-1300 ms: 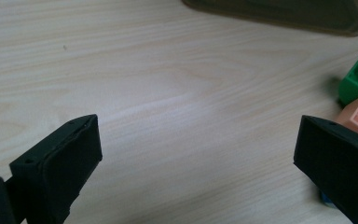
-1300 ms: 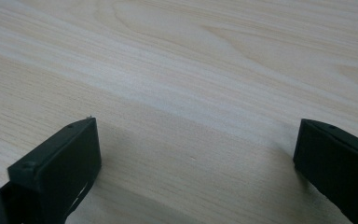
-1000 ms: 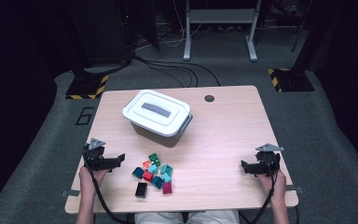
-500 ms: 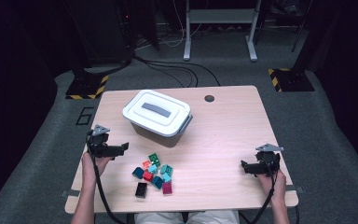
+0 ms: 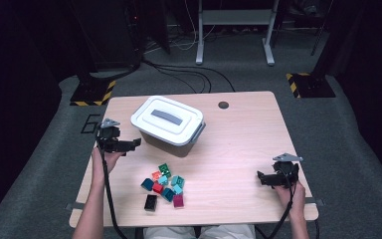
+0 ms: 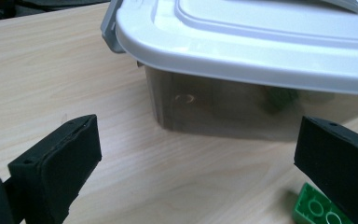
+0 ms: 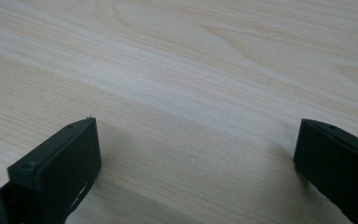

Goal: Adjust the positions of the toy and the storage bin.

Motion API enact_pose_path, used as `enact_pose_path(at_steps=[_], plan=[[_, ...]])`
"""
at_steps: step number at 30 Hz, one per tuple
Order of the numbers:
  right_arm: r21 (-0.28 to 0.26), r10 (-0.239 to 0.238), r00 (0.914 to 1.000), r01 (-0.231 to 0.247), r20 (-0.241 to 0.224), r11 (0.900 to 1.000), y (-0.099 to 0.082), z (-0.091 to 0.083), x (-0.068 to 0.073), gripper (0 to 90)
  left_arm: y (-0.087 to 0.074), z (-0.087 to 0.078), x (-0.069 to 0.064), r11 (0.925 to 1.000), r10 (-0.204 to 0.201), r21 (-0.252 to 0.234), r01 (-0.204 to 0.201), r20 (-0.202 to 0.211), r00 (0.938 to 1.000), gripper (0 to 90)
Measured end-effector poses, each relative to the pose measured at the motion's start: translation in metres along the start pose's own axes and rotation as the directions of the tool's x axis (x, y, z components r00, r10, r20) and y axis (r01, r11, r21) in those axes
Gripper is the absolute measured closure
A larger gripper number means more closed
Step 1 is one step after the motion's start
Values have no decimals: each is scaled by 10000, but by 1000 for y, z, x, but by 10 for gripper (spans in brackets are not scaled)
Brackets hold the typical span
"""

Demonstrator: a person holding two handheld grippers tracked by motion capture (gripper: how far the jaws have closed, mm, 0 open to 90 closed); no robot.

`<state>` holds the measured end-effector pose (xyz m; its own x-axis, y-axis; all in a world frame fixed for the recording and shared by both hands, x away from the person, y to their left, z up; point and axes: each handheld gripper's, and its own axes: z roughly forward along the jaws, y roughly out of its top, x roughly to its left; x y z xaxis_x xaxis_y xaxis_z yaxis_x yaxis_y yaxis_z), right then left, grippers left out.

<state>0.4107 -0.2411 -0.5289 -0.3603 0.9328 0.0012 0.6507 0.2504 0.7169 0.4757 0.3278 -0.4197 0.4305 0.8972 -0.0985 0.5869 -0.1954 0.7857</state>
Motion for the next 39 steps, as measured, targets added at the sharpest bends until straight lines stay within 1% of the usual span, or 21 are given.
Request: enact_pose_path(at_steps=[3, 6, 7, 8, 13, 15, 17, 19, 20, 23, 25, 27, 28, 30, 31, 33, 34, 35, 36, 37, 39], plan=[[0, -1, 10000, 1, 1, 10000, 0, 0, 0, 0, 7, 5, 2, 9998, -191, -112, 191, 42, 9998, 0], [0, -1, 10000, 1, 4, 10000, 0, 0, 0, 0, 14, 9, 3, 9997, -230, -95, 230, -11, 9997, 0], [0, -1, 10000, 1, 4, 10000, 0, 0, 0, 0, 14, 9, 3, 9997, -230, -95, 230, -11, 9997, 0], [-2, -5, 10000, 5, 7, 10000, 0, 0, 0, 0, 19, 13, 4, 9998, -200, -10, 200, -64, 9998, 0], [1, 22, 10000, -22, 26, 10000, 0, 0, 0, 0, 28, 21, 5, 9998, -101, 168, 103, -152, 9998, 0], [0, 18, 10000, -18, 26, 10000, 0, 0, 0, 0, 32, 22, 6, 9998, -146, 126, 147, -115, 9998, 0], [0, 21, 10000, -21, 27, 10000, 0, 0, 0, 0, 36, 24, 9, 9996, -166, 209, 169, -168, 9997, 0], [1, 27, 10000, -27, 30, 10000, 0, 0, 0, 0, 40, 27, 12, 9992, -297, 246, 300, -115, 9995, 0], [2, 29, 10000, -29, 35, 10000, 0, 0, 0, 0, 42, 28, 14, 9991, -378, 170, 380, -118, 9992, 0], [16, -3, 10000, 3, 34, 10000, 0, 0, 0, 0, 47, 32, 17, 9981, -562, 229, 566, -161, 9983, 6], [17, 2, 10000, -2, 39, 10000, 0, 0, 0, 0, 49, 34, 19, 9986, -392, 350, 401, -250, 9989, 32], [15, 2, 10000, -2, 42, 10000, 0, 0, 0, 0, 49, 35, 19, 9989, -352, 290, 359, -226, 9991, 54], [12, 12, 10000, -12, 50, 10000, 0, 0, 0, 0, 49, 36, 20, 9988, -435, 201, 436, -41, 9990, 81], [-1, 56, 10000, -56, 77, 10000, 0, 0, 0, 0, 49, 37, 21, 9994, -344, 100, 342, 216, 9992, 124], [0, 57, 10000, -57, 80, 10000, 0, 0, 0, 0, 49, 38, 21, 9985, -543, 130, 540, 247, 9982, 153], [5, 52, 10000, -52, 79, 10000, 0, 0, 0, 0, 49, 39, 21, 9984, -556, 155, 552, 280, 9981, 156], [4, 55, 10000, -55, 81, 10000, 0, 0, 0, 0, 49, 41, 22, 9977, -654, 175, 648, 362, 9972, 164], [6, 56, 9999, -56, 83, 10000, 0, 0, 0, 0, 49, 43, 22, 9978, -651, 182, 644, 394, 9971, 178], [6, 59, 9999, -59, 83, 10000, 0, 0, 0, 0, 49, 43, 22, 9982, -553, 259, 542, 456, 9974, 193], [5, 56, 9999, -57, 83, 10000, 0, 0, 0, 0, 48, 44, 21, 9973, -708, 248, 696, 505, 9962, 209], [6, 63, 9999, -63, 82, 10000, 0, 0, 0, 0, 49, 44, 22, 9977, -643, 221, 633, 498, 9967, 210]])
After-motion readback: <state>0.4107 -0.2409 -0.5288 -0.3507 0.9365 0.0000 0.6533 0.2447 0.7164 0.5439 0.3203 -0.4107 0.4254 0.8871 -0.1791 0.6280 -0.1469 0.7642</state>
